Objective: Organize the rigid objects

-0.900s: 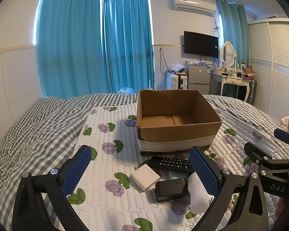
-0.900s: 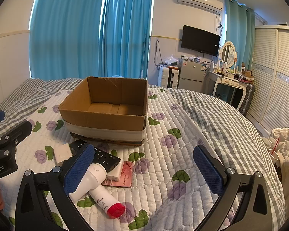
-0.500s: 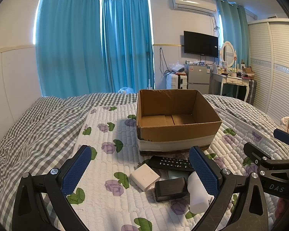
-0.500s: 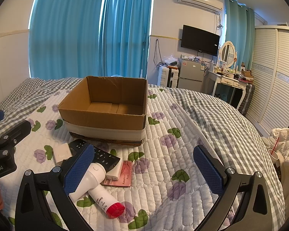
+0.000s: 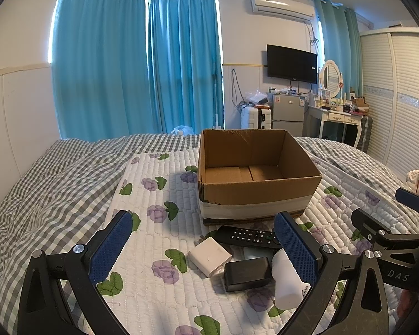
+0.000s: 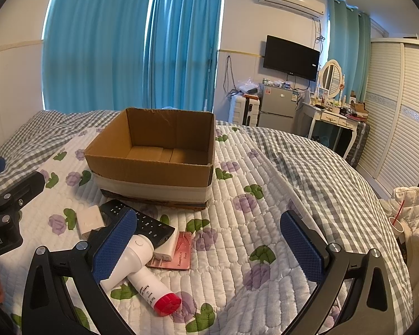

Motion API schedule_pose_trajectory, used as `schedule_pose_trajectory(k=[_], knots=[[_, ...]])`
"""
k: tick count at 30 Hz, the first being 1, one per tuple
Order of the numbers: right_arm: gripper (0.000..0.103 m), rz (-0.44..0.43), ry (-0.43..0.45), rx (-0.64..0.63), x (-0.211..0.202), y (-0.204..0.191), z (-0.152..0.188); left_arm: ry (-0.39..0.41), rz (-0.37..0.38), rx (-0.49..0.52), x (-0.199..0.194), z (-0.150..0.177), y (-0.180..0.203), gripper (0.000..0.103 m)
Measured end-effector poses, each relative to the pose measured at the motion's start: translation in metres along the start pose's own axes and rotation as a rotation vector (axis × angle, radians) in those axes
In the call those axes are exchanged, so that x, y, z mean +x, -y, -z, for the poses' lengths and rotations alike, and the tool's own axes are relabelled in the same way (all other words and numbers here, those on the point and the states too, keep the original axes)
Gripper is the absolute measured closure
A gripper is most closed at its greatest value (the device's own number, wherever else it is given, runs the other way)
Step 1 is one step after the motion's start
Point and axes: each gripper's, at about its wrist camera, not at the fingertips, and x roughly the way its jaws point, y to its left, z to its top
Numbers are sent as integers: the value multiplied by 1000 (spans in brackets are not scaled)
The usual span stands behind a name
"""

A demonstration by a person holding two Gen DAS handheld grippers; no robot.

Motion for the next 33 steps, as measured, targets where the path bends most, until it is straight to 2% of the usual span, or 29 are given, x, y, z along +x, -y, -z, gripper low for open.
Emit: schedule_pose_trajectory(k=[9, 13, 16, 20, 23, 25, 27, 30, 33], knots=[[0, -2, 8, -4, -4, -1, -4, 0, -2, -9, -3, -4, 4, 0], [0, -23, -23, 11, -8, 2, -10, 13, 2, -25, -13, -12, 7, 0], [0, -36, -37, 14, -12, 8, -20, -13, 11, -39, -17, -17, 11, 0], [0, -38, -85, -16, -8, 17, -36, -100, 28, -36, -8, -17, 23, 0], [0, -27, -121, -77, 4, 21, -40, -199, 56, -12, 14, -9, 39, 0], [0, -24, -177, -131, 20, 25, -40, -279, 82, 19, 33, 1, 53, 5], [0, -22, -211, -141, 33, 30, -36, -343, 89, 37, 52, 12, 64, 16], [0, -59, -290, -108, 57, 40, -22, -436, 120, 44, 75, 30, 78, 27], [0, -91, -341, -74, 71, 45, -10, -496, 159, 47, 89, 42, 89, 35]])
